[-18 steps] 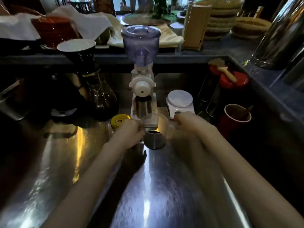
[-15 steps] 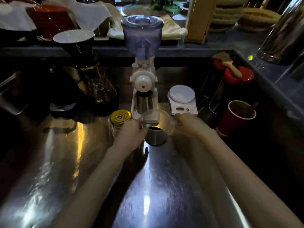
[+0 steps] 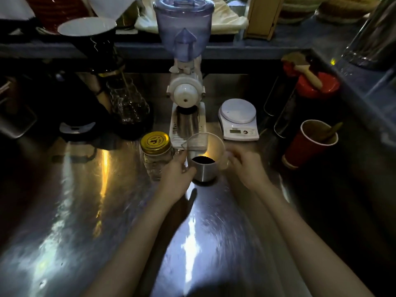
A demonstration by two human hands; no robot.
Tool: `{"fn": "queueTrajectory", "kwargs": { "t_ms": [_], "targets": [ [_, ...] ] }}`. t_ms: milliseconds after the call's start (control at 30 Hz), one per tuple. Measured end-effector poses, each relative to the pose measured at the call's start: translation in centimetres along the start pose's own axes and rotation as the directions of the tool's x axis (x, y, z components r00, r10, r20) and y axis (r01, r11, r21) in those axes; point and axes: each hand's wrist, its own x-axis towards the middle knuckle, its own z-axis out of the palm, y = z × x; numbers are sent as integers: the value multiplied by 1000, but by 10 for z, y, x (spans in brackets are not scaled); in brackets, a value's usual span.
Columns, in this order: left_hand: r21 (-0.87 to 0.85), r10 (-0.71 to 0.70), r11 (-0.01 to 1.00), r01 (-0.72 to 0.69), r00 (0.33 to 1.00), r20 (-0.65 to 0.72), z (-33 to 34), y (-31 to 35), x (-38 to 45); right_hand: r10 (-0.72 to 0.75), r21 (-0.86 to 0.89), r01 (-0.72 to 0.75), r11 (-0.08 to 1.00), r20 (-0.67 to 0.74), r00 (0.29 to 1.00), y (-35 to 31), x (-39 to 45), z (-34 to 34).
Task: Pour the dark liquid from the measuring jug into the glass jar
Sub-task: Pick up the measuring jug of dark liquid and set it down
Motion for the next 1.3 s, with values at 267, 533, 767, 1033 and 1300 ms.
{"fn": "queueTrajectory", "kwargs": {
  "t_ms": [267, 533, 767, 1033, 1300],
  "targets": [
    [-128, 118, 985, -116, 993, 8, -8, 22, -54, 81, 171, -60, 984, -122, 989, -9, -60, -22],
    [-158, 136, 980, -124, 988, 68, 15, 16, -120, 185, 213, -156, 965, -122, 975, 5, -143, -23],
    [-161, 104, 983, -85, 988, 116, 34, -3, -148, 217, 210, -194, 958, -94, 972, 13, -186, -20],
    [-151, 69, 987, -53, 992, 106, 33, -3, -152, 152, 161, -142, 977, -53, 987, 10, -192, -24],
    [162, 112, 978, -129, 987, 111, 16, 2, -138, 85, -68, -82, 994, 33, 996, 10, -156, -44]
  ]
}}
